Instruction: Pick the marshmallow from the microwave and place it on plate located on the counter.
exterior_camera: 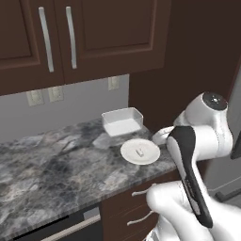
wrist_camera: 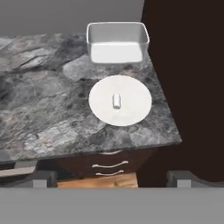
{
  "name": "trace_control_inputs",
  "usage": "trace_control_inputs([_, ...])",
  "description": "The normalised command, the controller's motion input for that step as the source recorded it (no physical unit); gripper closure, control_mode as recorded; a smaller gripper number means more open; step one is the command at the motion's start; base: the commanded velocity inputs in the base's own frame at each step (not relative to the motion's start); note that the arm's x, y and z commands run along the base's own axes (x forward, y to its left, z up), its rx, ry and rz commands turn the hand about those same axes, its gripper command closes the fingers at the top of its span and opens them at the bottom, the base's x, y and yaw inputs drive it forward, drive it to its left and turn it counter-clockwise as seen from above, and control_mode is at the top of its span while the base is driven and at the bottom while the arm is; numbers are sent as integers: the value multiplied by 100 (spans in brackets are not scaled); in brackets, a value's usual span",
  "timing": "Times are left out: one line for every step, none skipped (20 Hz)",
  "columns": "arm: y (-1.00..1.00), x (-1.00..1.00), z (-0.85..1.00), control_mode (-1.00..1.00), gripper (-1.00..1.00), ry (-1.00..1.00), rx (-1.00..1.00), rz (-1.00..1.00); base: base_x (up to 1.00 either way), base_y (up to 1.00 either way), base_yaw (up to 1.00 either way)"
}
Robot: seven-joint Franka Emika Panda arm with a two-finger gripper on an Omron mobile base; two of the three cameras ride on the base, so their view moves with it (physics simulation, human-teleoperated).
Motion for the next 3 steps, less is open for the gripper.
trace_control_inputs([-14, -52, 100, -100, -100, -4, 0, -4, 0, 0, 0])
trace_control_inputs([-20, -50, 100, -100, -100, -1, 0, -4, 0, 0, 0])
trace_control_inputs([-26, -56, 100, -100, -100, 0, 0, -4, 0, 0, 0])
